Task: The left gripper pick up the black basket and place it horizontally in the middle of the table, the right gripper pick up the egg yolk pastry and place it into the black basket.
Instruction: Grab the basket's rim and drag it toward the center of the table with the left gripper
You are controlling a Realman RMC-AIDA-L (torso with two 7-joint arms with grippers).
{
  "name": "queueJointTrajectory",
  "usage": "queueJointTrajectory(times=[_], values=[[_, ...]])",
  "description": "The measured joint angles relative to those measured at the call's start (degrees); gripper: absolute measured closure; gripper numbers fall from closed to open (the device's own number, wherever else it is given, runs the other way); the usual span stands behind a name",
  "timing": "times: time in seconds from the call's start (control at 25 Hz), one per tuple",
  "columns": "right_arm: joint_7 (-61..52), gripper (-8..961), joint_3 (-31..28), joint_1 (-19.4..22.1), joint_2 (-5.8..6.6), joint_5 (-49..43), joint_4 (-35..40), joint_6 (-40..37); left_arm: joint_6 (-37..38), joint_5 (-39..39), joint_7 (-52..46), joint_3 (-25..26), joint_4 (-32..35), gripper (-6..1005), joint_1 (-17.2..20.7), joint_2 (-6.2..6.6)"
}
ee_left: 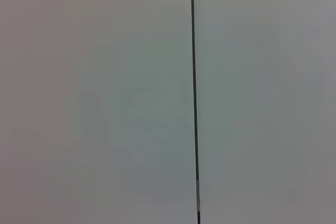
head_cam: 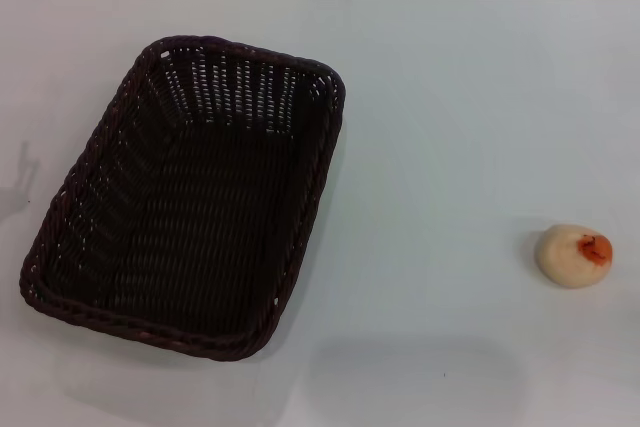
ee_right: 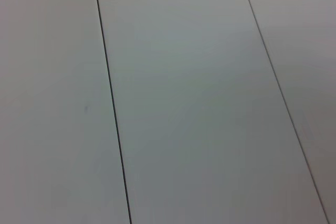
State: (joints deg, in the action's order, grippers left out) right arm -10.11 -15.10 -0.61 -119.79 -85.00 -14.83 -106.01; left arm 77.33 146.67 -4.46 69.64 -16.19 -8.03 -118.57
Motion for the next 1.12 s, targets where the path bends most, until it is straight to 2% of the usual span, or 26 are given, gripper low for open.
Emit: queueJointTrajectory(times=[0.48,0.6,0.68,0.88,1.0,1.04,1.12], values=[[0.00,180,0.82,-0.04,0.00,0.00,-0.02,-0.99,-0.45,0.49,-0.56,-1.45,-0.03,200,-0.76,0.33],[0.00,180,0.85,-0.10,0.00,0.00,-0.02,-1.10,-1.79,0.62,-2.63,-1.44,-0.21,203,-3.11,1.34],[0.00,180,0.86,-0.15,0.09,0.00,-0.02,-1.19,-4.20,1.12,-4.93,-1.71,-0.77,206,-5.12,2.84],[-0.02,180,1.04,-0.18,0.06,0.00,-0.02,-1.34,-15.94,2.82,-2.33,-1.23,-7.43,212,-7.66,5.35],[-0.02,181,1.42,-0.18,0.05,0.01,-0.02,-1.34,-28.01,3.24,1.66,-0.47,-16.00,216,-7.31,7.07],[-0.02,181,1.48,-0.18,0.05,0.01,-0.02,-1.34,-34.09,3.98,2.67,0.50,-20.25,218,-6.99,7.94],[-0.02,181,1.51,-0.18,0.05,0.01,-0.02,-1.29,-41.83,6.47,3.27,2.73,-26.15,220,-6.36,8.84]])
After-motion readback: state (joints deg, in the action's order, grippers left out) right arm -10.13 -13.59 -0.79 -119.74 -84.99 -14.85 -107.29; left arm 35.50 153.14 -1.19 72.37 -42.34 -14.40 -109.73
